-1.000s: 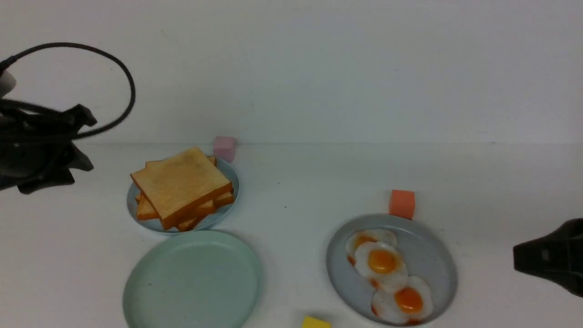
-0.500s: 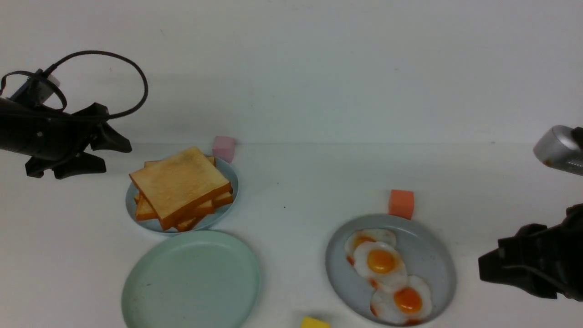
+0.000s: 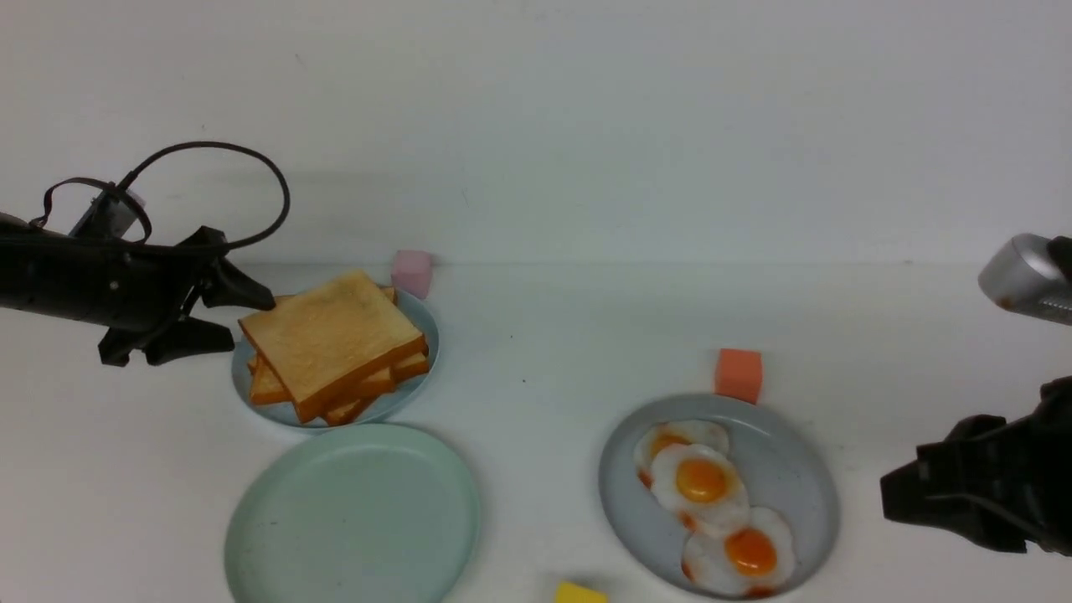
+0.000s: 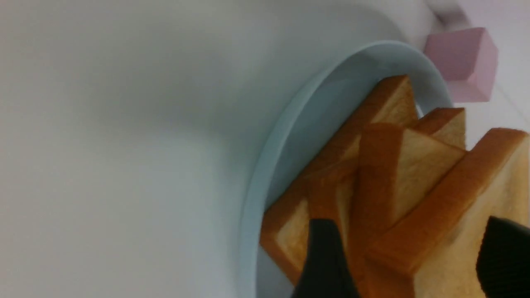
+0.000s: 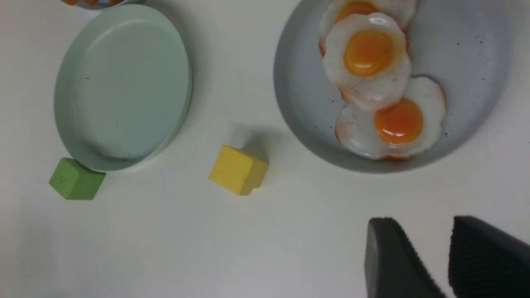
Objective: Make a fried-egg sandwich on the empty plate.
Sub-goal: Use the left arm to grab a slice of bread, then use the left arm to put a slice of bread into the empty plate in the middle
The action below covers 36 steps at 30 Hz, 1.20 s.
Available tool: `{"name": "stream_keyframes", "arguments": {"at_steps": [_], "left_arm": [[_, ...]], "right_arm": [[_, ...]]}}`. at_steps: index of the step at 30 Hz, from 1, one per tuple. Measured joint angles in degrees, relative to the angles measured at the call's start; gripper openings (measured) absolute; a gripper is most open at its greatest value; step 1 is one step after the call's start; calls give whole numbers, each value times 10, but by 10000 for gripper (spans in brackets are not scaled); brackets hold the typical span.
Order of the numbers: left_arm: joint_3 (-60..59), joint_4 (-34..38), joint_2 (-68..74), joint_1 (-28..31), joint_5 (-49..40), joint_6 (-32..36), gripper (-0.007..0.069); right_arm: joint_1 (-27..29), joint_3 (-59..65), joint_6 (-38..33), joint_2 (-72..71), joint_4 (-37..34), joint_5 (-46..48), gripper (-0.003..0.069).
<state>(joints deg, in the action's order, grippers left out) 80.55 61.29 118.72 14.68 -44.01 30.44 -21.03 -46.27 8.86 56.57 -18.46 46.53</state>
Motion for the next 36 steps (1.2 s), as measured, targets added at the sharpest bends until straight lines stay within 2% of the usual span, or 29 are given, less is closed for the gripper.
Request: {"name": "stream_keyframes", "arguments": {"at_steps": [3,6,10,14,17,19,24,27,32,36], "left_arm": [[0,14,2,0,-3,15,439],[1,25,8,0,-8,33,360],[1,24,13,1,-9,43,197],[1,24,9,6,-20,46,91],[1,20,-3,16,-34,50,92],[2,19,-32,33,-56,81,92],[5,14,-95,51,-184,212,92],[5,-39,-111,20,-234,296,92],[-19,-134,-111,-65,-239,313,92],[-39,-163,-110,-102,-231,313,92]], "right_arm": [[0,0,0,0,0,0,241],[0,0,0,0,0,0,241],[0,0,0,0,0,1,241],[0,0,0,0,2,13,242],[0,0,0,0,9,19,241],[0,0,0,0,20,25,241],[0,0,-2,0,27,26,241],[0,0,-7,0,30,22,241],[0,0,-13,0,36,13,241],[0,0,-13,0,37,13,241]]}}
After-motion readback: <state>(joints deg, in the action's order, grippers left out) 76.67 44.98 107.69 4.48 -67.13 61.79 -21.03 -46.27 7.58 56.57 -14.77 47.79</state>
